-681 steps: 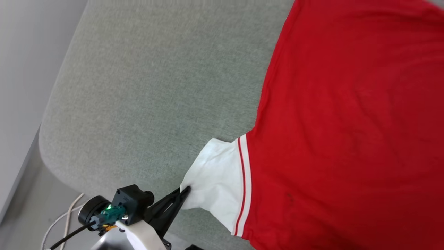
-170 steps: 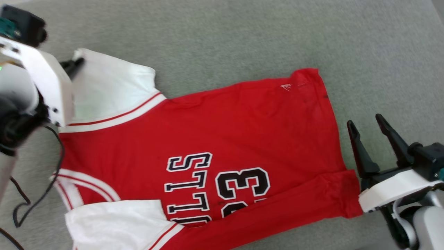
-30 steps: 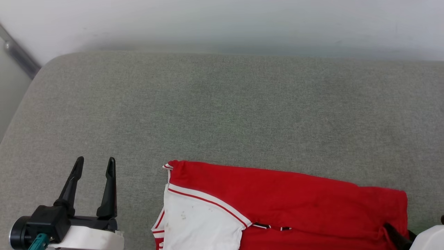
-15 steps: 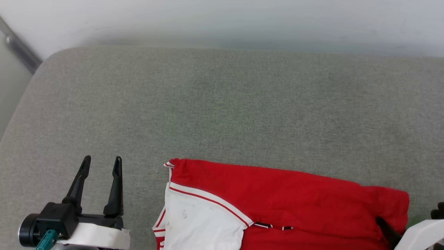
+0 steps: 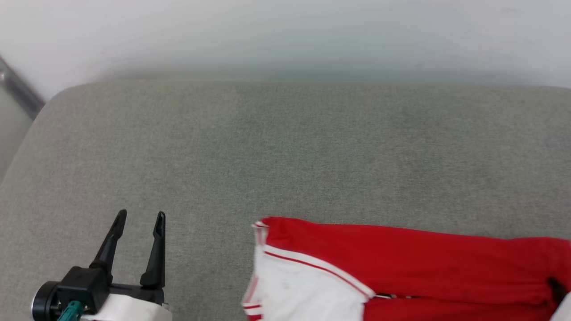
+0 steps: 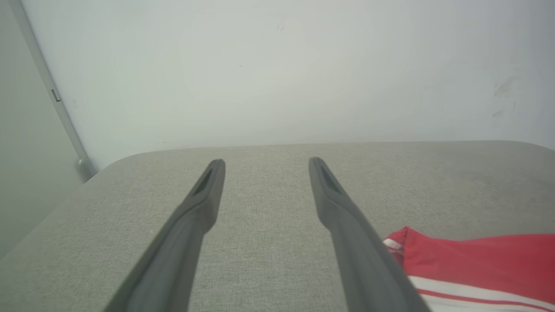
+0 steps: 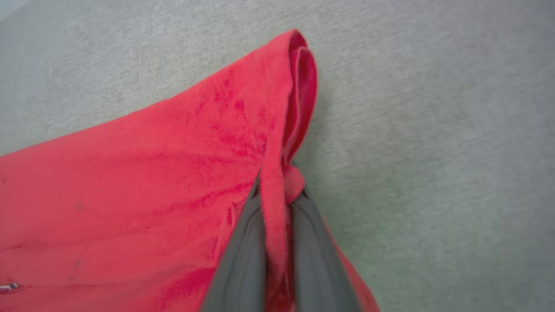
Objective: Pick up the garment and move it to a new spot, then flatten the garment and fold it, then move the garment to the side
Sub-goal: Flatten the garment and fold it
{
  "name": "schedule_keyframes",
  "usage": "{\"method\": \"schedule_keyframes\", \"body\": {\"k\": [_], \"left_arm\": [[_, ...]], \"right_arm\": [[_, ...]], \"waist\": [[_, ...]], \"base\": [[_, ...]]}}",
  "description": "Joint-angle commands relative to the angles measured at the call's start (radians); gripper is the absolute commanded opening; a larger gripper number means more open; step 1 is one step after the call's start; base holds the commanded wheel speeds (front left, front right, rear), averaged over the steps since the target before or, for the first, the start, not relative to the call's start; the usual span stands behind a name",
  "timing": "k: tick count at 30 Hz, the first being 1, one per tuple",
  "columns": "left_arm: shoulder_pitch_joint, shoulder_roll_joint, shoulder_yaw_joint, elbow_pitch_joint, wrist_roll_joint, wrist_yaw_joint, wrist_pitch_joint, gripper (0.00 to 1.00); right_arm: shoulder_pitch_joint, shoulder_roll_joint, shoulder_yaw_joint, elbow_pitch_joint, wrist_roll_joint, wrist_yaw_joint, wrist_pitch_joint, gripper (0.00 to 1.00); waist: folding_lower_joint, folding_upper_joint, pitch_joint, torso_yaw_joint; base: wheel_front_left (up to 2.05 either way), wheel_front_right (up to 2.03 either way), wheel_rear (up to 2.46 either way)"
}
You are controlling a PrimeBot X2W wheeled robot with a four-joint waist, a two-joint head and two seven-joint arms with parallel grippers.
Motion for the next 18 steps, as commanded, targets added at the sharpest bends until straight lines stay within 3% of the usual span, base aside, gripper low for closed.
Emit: {"method": "schedule_keyframes", "body": {"k": [1,5,10,18], "left_arm": [[0.017,0.003,-0.002,0.002,-0.005,-0.001,-0.005,1.0],[0.029,0.005,-0.008,0.004,-0.005,-0.001,-0.005,1.0],[0.037,0.001,-0.007,0.006,-0.004,-0.001,-0.005,1.0],[0.053,-0.007,-0.026,0.013,0.001,-0.001,-0.005,1.0]], "right_arm": [[-0.016,-0.024,-0.025,0.005,-0.015,-0.002,-0.006,0.0],[-0.027,-0.06,-0.063,0.015,-0.04,-0.001,-0.002,0.0],[-0.027,-0.059,-0.042,-0.037,0.001,-0.001,0.044,0.0],[0.058,-0.034,0.082,-0.232,0.013,-0.001,0.173,0.0]], "waist": [[-0.0001,0.0,-0.013,-0.011],[-0.0001,0.0,-0.033,-0.025],[-0.0001,0.0,-0.052,-0.039],[-0.0001,0.0,-0.09,-0.036]], "base": [[0.0,0.0,0.0],[0.0,0.0,0.0],[0.0,0.0,0.0],[0.0,0.0,0.0]]}}
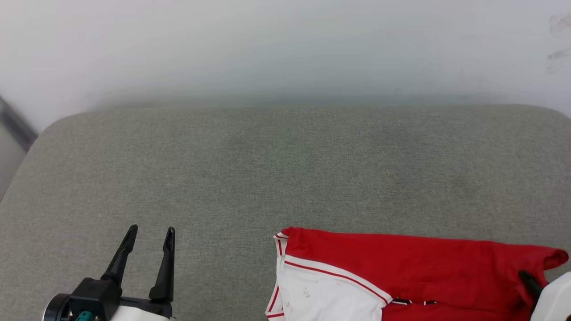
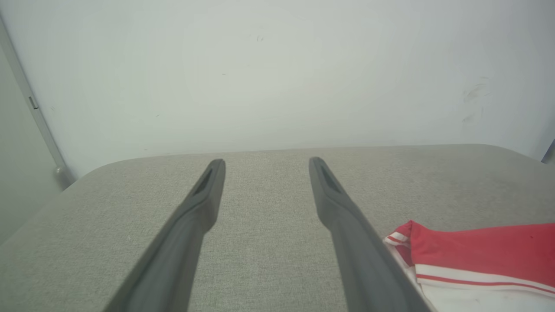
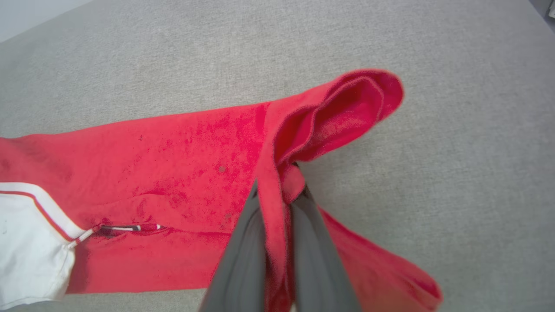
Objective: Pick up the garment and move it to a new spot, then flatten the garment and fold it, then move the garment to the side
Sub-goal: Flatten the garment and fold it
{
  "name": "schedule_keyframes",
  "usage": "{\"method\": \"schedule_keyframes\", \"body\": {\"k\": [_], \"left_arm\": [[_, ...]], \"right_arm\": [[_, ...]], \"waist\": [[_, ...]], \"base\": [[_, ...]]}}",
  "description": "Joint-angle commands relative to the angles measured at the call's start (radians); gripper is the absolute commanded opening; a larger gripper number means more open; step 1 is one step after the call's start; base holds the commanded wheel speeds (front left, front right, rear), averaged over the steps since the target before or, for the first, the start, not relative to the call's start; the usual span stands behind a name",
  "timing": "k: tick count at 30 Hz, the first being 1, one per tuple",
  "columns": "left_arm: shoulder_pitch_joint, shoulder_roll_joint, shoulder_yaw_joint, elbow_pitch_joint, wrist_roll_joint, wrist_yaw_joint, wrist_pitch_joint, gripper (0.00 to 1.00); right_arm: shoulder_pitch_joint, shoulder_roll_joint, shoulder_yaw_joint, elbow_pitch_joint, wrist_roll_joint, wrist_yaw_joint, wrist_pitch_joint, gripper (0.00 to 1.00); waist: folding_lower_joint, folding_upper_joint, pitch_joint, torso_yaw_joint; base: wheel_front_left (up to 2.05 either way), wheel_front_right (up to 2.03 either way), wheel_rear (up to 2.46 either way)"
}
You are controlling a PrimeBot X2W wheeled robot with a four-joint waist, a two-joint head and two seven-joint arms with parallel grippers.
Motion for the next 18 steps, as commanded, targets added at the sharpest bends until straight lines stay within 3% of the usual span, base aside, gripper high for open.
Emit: {"method": "schedule_keyframes", "body": {"k": [1,9,18], "left_arm": [[0.011,-0.002,-0.003,0.001,0.01,-0.001,-0.005,1.0],[0.017,-0.01,-0.015,0.002,0.015,-0.001,-0.005,1.0],[-0.01,-0.015,-0.019,0.009,0.023,-0.001,-0.005,1.0]], "right_arm": [[0.023,0.005,0.017,-0.039,0.006,0.0,0.021,0.0],[0.081,0.099,0.113,-0.238,0.064,0.0,0.146,0.0],[0.03,0.211,0.247,-0.28,0.126,0.0,0.183,0.0]], "waist": [[0.0,0.0,-0.007,0.006],[0.0,0.0,-0.009,0.034],[0.0,0.0,0.008,0.071]], "base": [[0.0,0.0,0.0],[0.0,0.0,0.0],[0.0,0.0,0.0]]}}
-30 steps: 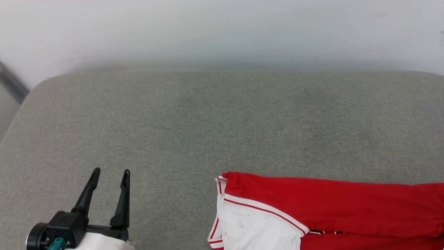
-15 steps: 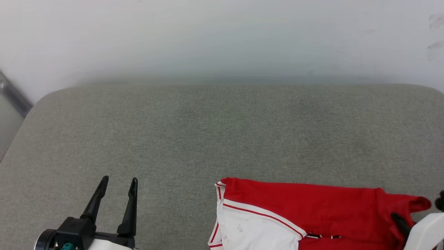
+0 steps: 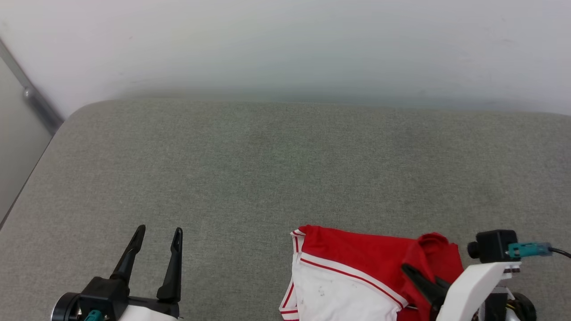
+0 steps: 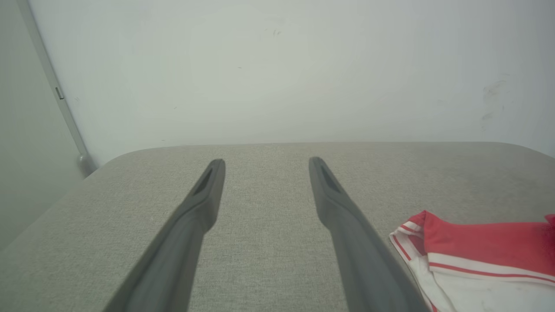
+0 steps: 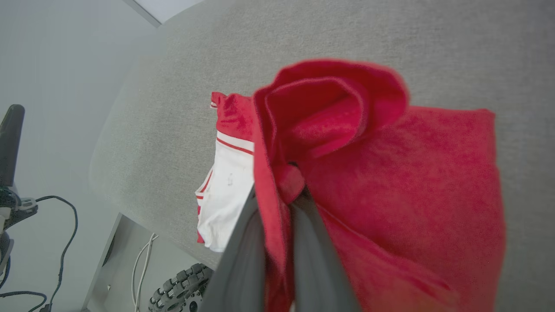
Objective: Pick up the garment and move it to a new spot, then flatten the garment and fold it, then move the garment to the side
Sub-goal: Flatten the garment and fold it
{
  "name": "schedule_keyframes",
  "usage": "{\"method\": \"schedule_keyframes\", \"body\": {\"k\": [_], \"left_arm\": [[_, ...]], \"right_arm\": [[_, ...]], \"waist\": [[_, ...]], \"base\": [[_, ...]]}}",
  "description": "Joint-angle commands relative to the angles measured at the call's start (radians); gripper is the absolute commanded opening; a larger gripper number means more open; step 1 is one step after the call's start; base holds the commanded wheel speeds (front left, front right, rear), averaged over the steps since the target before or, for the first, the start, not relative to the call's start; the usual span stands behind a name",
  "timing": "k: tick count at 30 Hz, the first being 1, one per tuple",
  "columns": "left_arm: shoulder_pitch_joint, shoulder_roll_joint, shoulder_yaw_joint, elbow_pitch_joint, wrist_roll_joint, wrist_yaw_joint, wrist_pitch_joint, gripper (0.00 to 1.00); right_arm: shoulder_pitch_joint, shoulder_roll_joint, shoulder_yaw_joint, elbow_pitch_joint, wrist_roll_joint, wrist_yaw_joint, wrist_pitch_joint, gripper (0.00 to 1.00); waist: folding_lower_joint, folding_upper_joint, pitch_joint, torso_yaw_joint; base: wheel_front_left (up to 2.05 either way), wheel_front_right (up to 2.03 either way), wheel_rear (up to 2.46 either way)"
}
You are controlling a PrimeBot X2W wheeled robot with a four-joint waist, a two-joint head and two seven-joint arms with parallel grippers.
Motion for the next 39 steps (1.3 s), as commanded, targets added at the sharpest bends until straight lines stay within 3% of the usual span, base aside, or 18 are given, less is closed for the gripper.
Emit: {"method": "schedule_keyframes", "body": {"k": [1,6,20,21,22,31,34,39], "left_arm": [[-0.013,-0.002,-0.003,0.002,0.003,-0.001,-0.005,1.0],[-0.023,0.001,-0.01,0.004,0.001,-0.001,-0.005,1.0],[-0.045,0.015,-0.034,0.022,-0.007,-0.001,-0.005,1.0],[-0.048,0.015,-0.035,0.024,-0.007,-0.001,-0.005,1.0],[-0.05,0.015,-0.036,0.025,-0.008,-0.001,-0.005,1.0],[-0.035,0.02,-0.037,0.041,-0.007,-0.001,-0.005,1.0],[-0.034,0.015,-0.033,0.036,-0.006,-0.001,-0.005,1.0],[-0.029,0.008,-0.029,0.026,-0.005,-0.001,-0.005,1.0]], "right_arm": [[-0.021,0.009,0.029,0.002,0.018,0.0,0.0,0.0],[-0.058,0.012,0.112,0.067,0.121,0.0,-0.057,0.0],[-0.204,0.011,0.294,0.382,0.194,0.0,-0.25,0.0],[-0.217,0.012,0.303,0.401,0.183,0.0,-0.261,0.61],[-0.226,0.012,0.309,0.422,0.18,0.0,-0.27,1.0],[-0.265,0.011,0.393,0.428,0.187,0.0,-0.31,1.0],[-0.276,0.011,0.385,0.392,0.138,0.0,-0.313,1.0],[-0.309,0.003,0.306,0.319,-0.047,0.0,-0.303,1.0]], "waist": [[-0.0001,0.0,0.005,0.008],[-0.0001,0.0,0.015,0.024],[-0.0001,0.0,0.046,0.065],[-0.0001,0.0,0.048,0.068],[-0.0001,0.0,0.049,0.07],[-0.0001,0.0,0.03,0.065],[-0.0001,0.0,0.019,0.055],[-0.0001,0.0,0.009,0.031]], "base": [[0.0,0.0,0.0],[0.0,0.0,0.0],[0.0,0.0,0.0],[0.0,0.0,0.0],[0.0,0.0,0.0],[0.0,0.0,0.0],[0.0,0.0,0.0],[0.0,0.0,0.0]]}}
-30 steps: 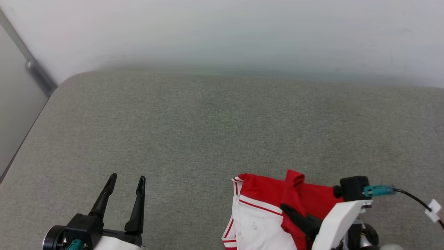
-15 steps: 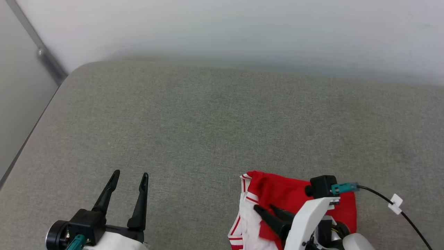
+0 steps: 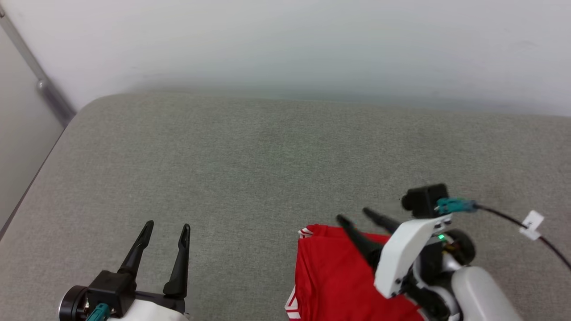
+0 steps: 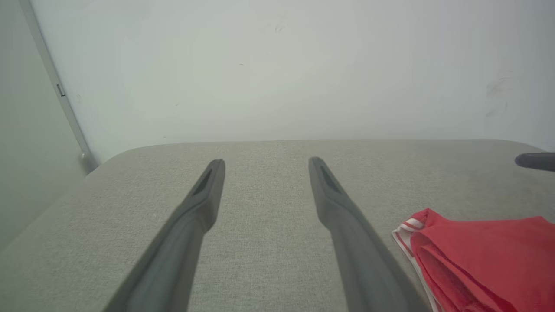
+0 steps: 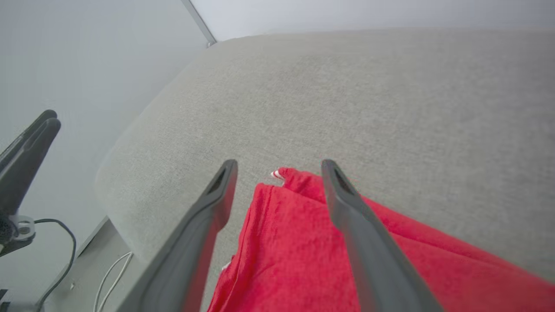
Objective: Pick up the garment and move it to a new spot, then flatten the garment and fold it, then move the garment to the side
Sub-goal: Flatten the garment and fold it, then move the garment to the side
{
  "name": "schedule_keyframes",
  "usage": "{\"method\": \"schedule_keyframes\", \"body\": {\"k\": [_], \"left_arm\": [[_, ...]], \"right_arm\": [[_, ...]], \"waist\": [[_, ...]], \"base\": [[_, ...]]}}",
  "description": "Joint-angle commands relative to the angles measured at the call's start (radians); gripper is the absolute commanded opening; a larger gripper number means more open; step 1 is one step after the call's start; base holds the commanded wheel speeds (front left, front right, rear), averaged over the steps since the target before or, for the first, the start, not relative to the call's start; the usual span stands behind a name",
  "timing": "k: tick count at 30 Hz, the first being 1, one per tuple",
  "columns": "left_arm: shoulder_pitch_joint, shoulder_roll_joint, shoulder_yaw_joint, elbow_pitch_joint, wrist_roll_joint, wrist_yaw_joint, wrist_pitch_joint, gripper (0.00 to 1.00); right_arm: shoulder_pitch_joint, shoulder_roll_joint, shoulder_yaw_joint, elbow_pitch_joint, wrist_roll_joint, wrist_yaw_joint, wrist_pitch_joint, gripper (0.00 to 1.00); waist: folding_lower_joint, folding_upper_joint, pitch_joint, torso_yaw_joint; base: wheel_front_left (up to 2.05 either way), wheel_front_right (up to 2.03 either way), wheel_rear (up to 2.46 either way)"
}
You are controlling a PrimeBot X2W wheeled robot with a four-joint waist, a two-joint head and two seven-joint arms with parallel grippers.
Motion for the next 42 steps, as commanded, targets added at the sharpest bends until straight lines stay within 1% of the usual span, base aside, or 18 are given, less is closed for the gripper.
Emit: {"method": "schedule_keyframes", "body": {"k": [1,2,5,9,14,16,18,22,25,27,29,35,42], "left_arm": [[0.004,-0.005,0.003,-0.005,0.003,-0.001,-0.005,1.0],[0.004,-0.008,0.004,-0.007,0.002,-0.001,-0.005,1.0],[0.0,-0.015,0.013,-0.015,0.002,-0.001,-0.005,1.0],[-0.005,-0.024,0.024,-0.026,0.007,-0.001,-0.005,1.0],[-0.008,-0.028,0.027,-0.033,0.006,-0.001,-0.005,1.0],[-0.008,-0.029,0.025,-0.035,0.005,-0.001,-0.005,1.0],[-0.008,-0.032,0.024,-0.039,-0.003,-0.001,-0.005,1.0],[0.008,-0.038,0.03,-0.049,-0.018,-0.001,-0.005,1.0],[0.018,-0.03,0.025,-0.053,0.0,-0.001,-0.005,1.0],[0.023,-0.033,0.028,-0.057,0.01,-0.001,-0.005,1.0],[0.027,-0.039,0.024,-0.061,0.01,-0.001,-0.005,1.0],[0.035,-0.047,0.024,-0.068,0.012,-0.001,-0.005,1.0],[0.036,-0.037,0.027,-0.066,0.015,-0.001,-0.005,1.0]], "right_arm": [[-0.012,-0.013,-0.019,-0.015,-0.023,0.0,-0.004,1.0],[-0.018,-0.026,-0.044,-0.03,-0.056,0.0,-0.013,1.0],[-0.041,-0.097,-0.08,-0.077,-0.185,0.0,-0.085,1.0],[-0.023,-0.169,-0.139,-0.1,-0.283,0.0,-0.194,1.0],[0.032,-0.194,-0.221,-0.142,-0.325,0.0,-0.323,1.0],[0.065,-0.186,-0.26,-0.162,-0.342,0.0,-0.374,1.0],[0.098,-0.161,-0.305,-0.18,-0.352,0.0,-0.426,1.0],[0.16,-0.112,-0.347,-0.206,-0.364,0.0,-0.506,1.0],[0.197,-0.076,-0.364,-0.217,-0.36,0.0,-0.548,1.0],[0.214,-0.057,-0.366,-0.21,-0.348,0.0,-0.559,1.0],[0.225,-0.062,-0.36,-0.201,-0.367,0.0,-0.565,1.0],[0.244,-0.047,-0.345,-0.182,-0.375,0.0,-0.579,1.0],[0.249,-0.042,-0.337,-0.175,-0.366,0.0,-0.569,1.0]], "waist": [[0.0,0.0,-0.002,-0.008],[0.0,0.0,-0.003,-0.013],[0.0,0.0,0.001,-0.027],[0.0,0.0,0.008,-0.045],[0.0,0.0,0.017,-0.063],[0.0,0.0,0.02,-0.067],[0.0,0.0,0.022,-0.071],[0.0,0.0,0.022,-0.079],[0.0,0.0,0.019,-0.081],[0.0,0.0,0.018,-0.085],[0.0,0.0,0.016,-0.085],[0.0,0.0,0.005,-0.081],[0.0,0.0,-0.003,-0.084]], "base": [[0.0,0.0,0.0],[0.0,0.0,0.0],[0.0,0.0,0.0],[0.0,0.0,0.0],[0.0,0.0,0.0],[0.0,0.0,0.0],[0.0,0.0,0.0],[0.0,0.0,0.0],[0.0,0.0,0.0],[0.0,0.0,0.0],[0.0,0.0,0.0],[0.0,0.0,0.0],[0.0,0.0,0.0]]}}
